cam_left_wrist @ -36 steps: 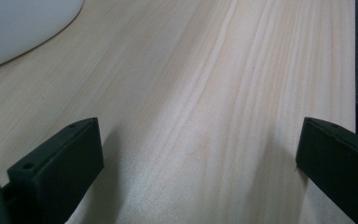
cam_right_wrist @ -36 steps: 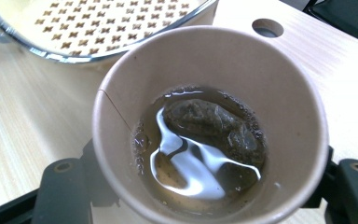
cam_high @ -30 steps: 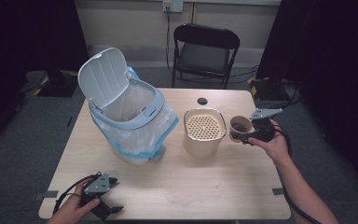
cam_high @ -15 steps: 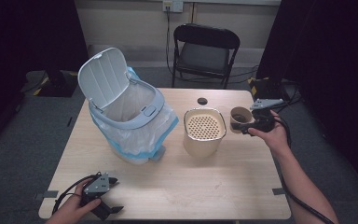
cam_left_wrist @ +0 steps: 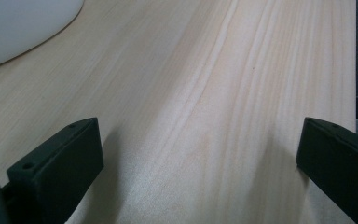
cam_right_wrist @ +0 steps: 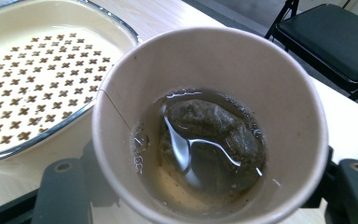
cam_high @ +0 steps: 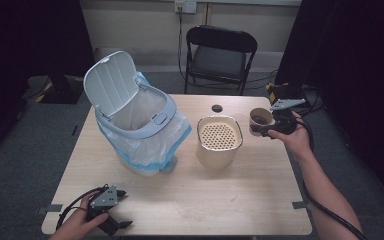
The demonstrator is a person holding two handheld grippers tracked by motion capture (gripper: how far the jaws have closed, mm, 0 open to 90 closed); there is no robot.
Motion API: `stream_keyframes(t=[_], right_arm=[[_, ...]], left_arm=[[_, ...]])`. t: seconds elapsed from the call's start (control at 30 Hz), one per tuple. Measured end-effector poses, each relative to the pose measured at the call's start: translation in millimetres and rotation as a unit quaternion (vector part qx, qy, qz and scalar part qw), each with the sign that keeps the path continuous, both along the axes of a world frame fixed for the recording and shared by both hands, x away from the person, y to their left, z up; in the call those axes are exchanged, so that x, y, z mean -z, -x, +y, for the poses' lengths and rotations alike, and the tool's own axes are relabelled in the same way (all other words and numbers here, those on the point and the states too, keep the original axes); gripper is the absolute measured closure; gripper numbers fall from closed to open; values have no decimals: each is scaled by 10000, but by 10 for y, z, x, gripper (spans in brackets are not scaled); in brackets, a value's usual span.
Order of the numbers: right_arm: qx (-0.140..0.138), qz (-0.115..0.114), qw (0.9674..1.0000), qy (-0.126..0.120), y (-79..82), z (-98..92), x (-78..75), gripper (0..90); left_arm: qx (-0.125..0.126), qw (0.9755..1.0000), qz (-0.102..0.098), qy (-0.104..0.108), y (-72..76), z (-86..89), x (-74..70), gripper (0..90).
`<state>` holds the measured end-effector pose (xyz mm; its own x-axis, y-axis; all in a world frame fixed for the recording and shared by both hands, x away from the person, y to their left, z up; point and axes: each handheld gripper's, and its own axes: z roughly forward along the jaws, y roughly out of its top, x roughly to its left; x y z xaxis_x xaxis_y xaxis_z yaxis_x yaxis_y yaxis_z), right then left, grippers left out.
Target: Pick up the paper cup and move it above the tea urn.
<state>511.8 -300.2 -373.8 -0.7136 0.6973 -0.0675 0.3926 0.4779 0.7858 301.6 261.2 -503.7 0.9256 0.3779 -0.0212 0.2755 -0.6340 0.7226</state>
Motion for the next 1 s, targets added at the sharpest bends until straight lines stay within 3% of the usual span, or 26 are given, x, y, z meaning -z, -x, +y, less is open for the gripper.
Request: stream_keyframes(t=[0.37, 0.73, 1.0], right_arm=[[-11, -77, 10000, -61, -210, 65, -54, 286], [-64, -317, 9994, -76, -428, 191, -96, 287], [-152, -506, 9985, 130, -509, 345, -135, 289]], left_arm=[[10, 10000, -1, -11, -1, 1, -2, 0], [11, 10000, -3, -14, -2, 1, -5, 0], [23, 10000, -3, -30, -3, 4, -7, 0]])
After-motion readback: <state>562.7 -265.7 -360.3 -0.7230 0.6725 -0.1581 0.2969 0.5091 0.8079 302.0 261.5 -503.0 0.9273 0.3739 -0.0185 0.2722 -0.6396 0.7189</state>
